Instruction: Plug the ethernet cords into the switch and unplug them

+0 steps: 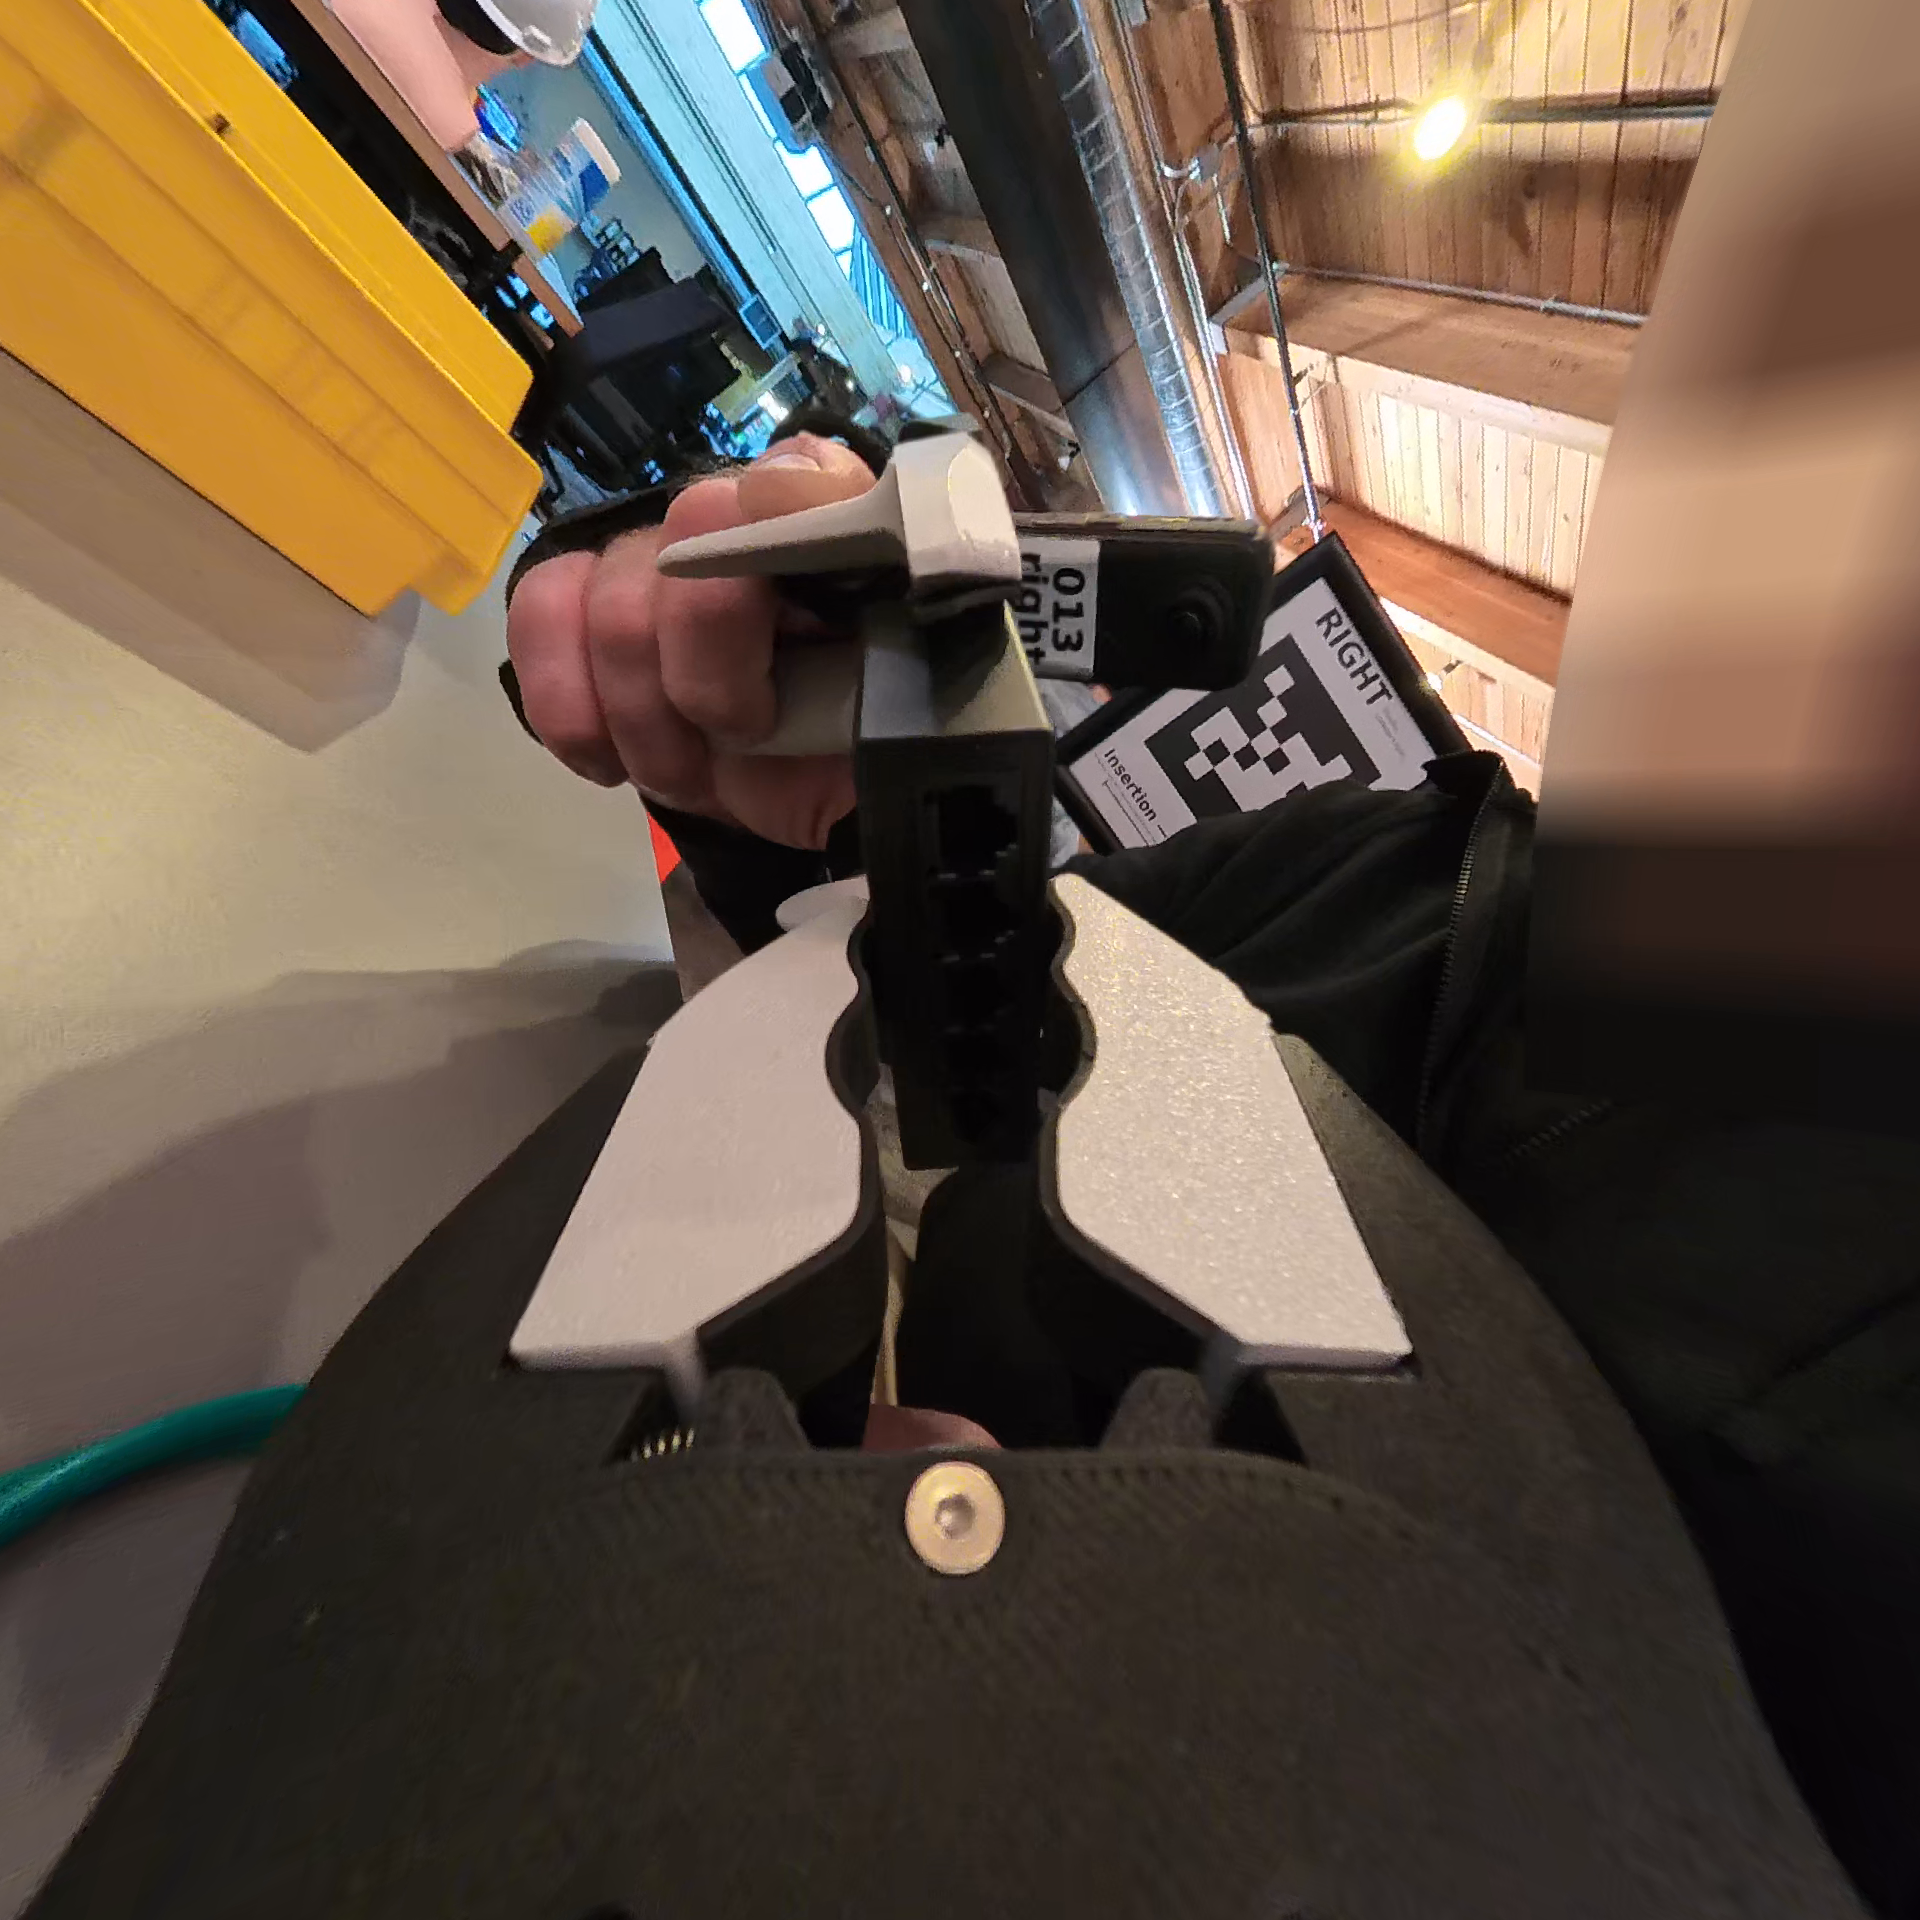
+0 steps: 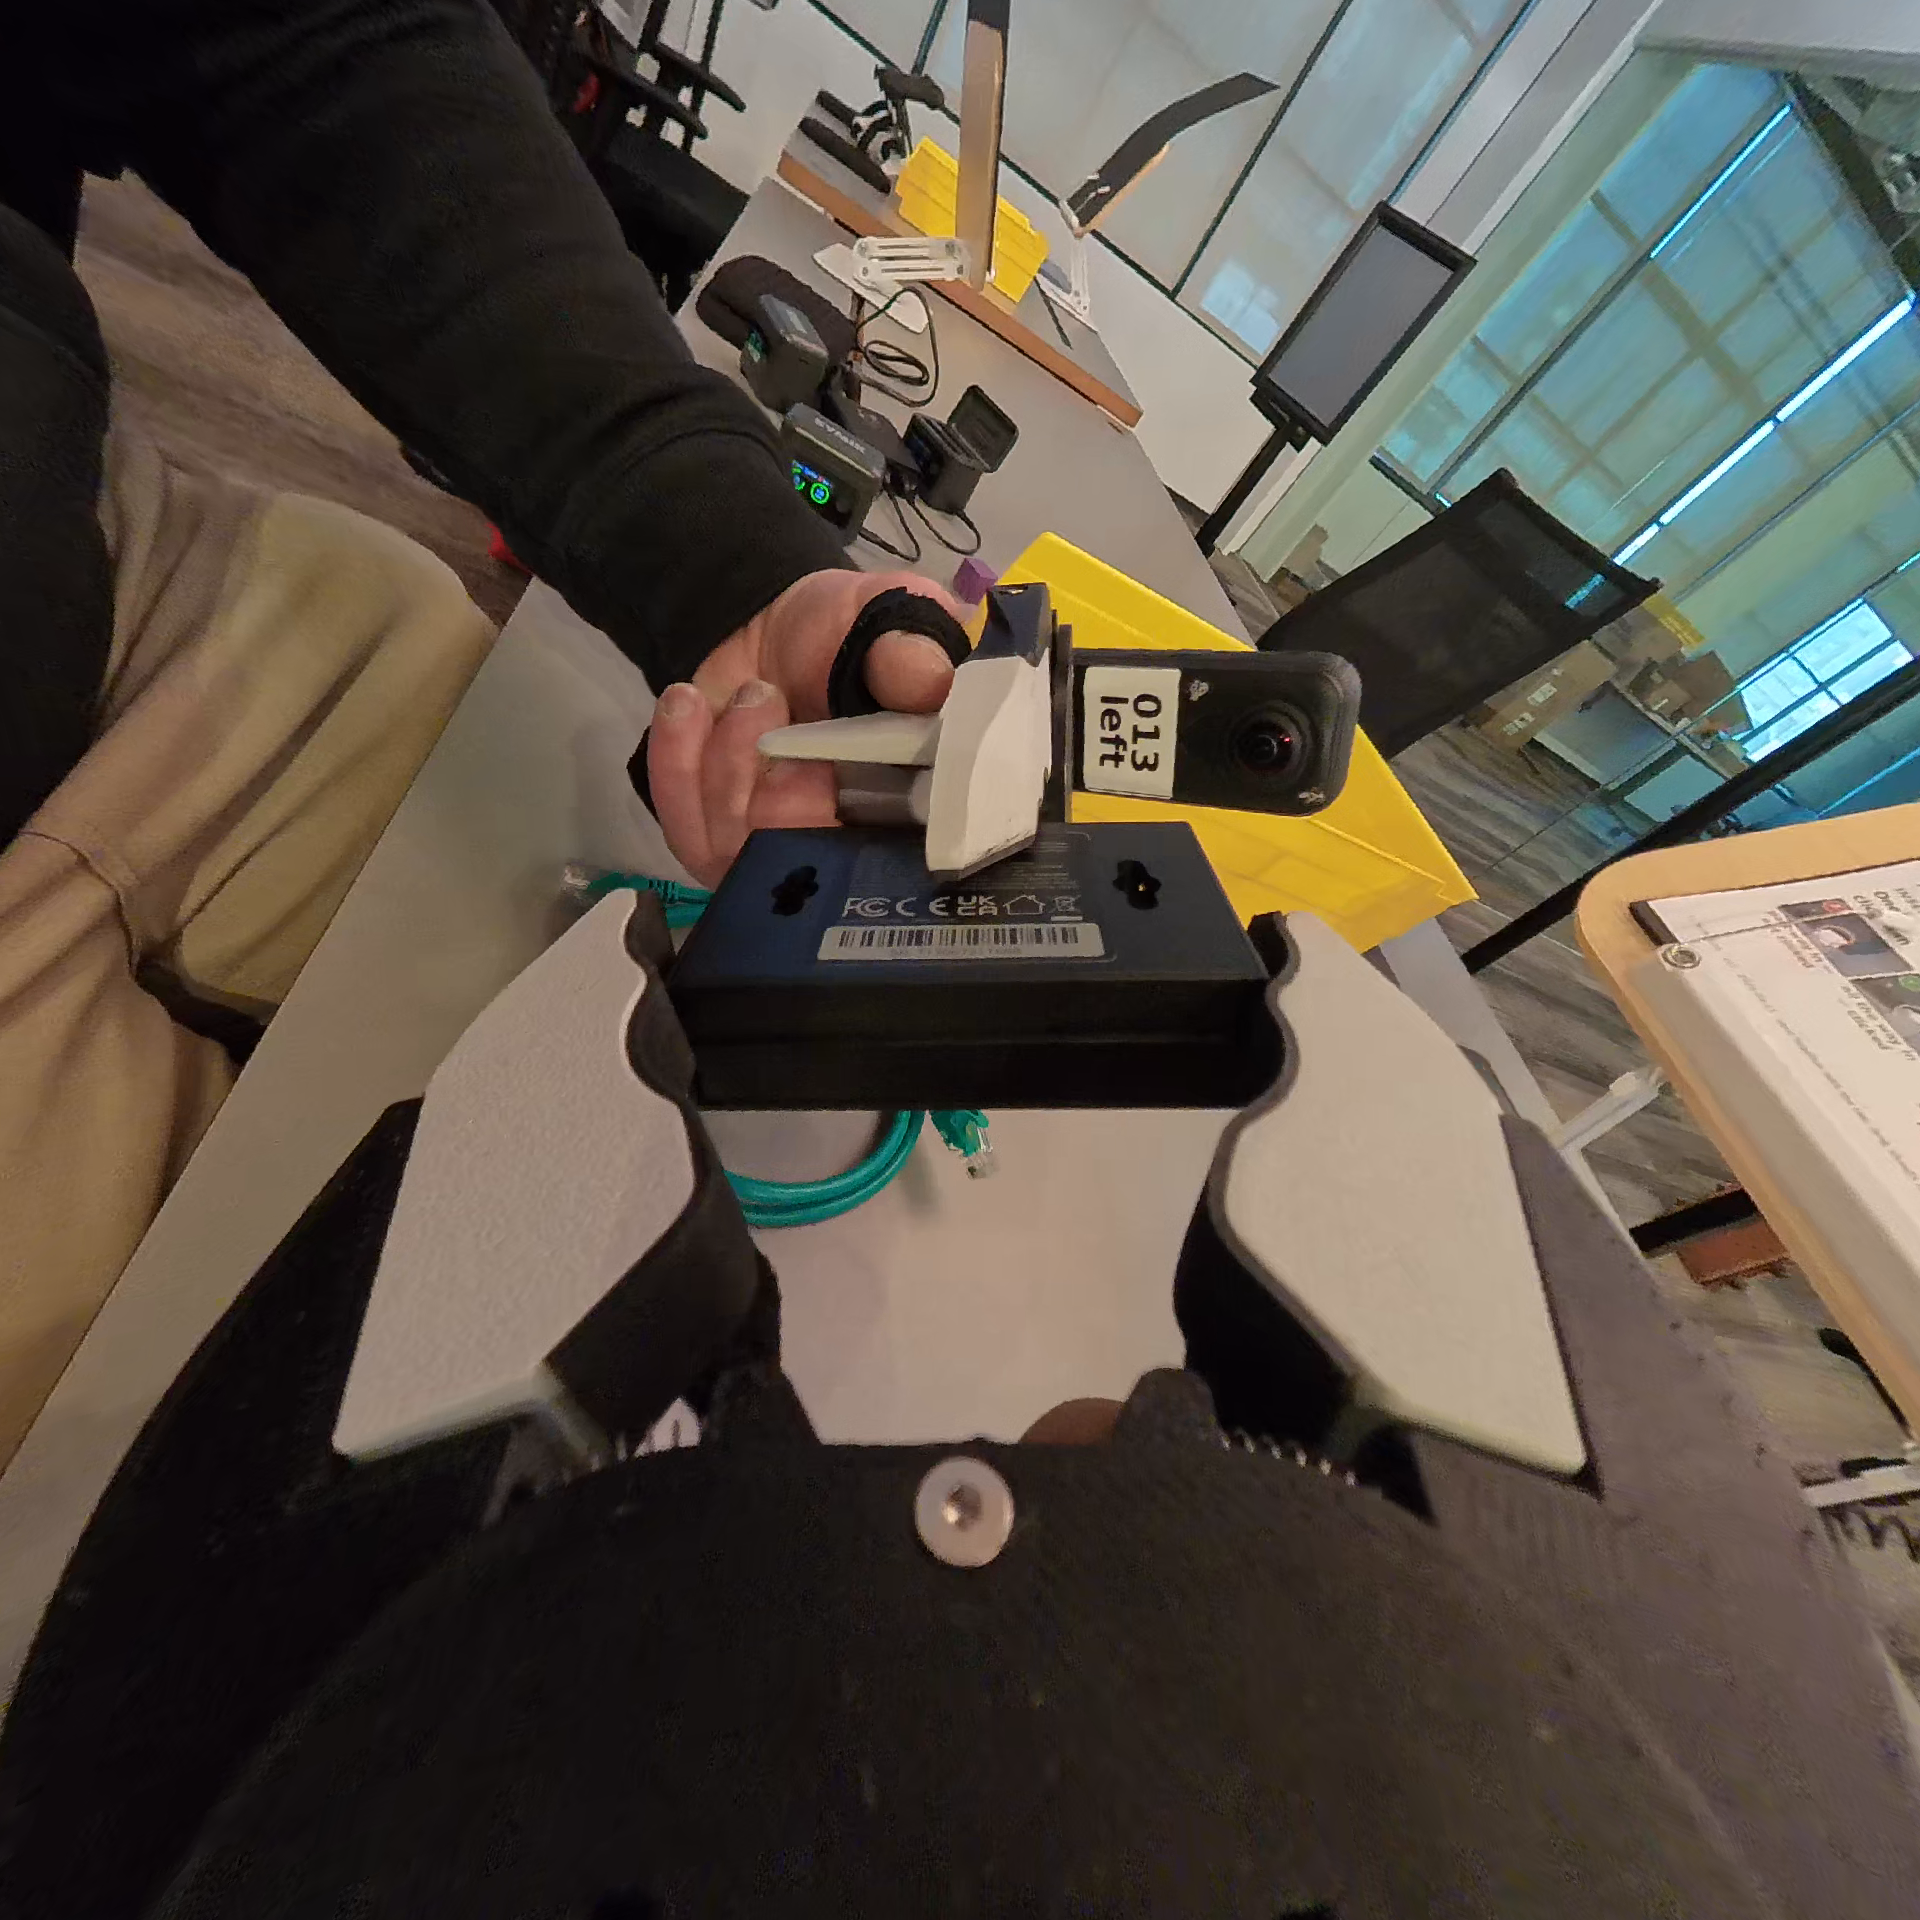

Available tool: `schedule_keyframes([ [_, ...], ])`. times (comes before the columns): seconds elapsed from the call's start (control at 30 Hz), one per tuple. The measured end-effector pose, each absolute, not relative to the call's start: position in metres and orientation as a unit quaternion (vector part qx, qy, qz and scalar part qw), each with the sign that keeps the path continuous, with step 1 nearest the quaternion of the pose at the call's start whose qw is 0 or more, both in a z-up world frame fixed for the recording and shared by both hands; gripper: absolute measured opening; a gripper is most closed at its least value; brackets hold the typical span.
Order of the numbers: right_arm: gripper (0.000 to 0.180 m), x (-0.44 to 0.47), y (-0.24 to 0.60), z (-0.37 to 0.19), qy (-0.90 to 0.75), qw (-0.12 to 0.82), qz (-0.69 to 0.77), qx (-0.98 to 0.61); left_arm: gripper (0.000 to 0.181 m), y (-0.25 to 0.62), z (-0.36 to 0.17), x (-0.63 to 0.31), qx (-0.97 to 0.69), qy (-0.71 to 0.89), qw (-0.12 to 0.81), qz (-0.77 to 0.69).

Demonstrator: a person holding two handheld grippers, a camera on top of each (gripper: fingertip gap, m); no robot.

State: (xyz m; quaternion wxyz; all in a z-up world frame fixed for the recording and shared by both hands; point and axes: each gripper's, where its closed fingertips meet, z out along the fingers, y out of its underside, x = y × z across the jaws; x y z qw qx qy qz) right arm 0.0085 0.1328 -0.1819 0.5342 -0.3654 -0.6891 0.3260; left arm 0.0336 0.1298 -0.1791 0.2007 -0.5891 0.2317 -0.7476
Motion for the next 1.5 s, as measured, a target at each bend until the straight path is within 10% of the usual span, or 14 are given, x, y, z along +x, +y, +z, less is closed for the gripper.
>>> schedule_keyframes([
  [0.87,0.103,0.036,0.176,-0.158,-0.489,0.521,0.573,-0.4,0.048,0.183,-0.223,-0.015,-0.741,0.329,0.346,-0.471],
  [1.5,0.102,0.023,0.152,-0.18,-0.566,0.494,0.536,-0.385,0.067,0.153,-0.195,0.044,-0.608,0.187,0.284,-0.717],
])
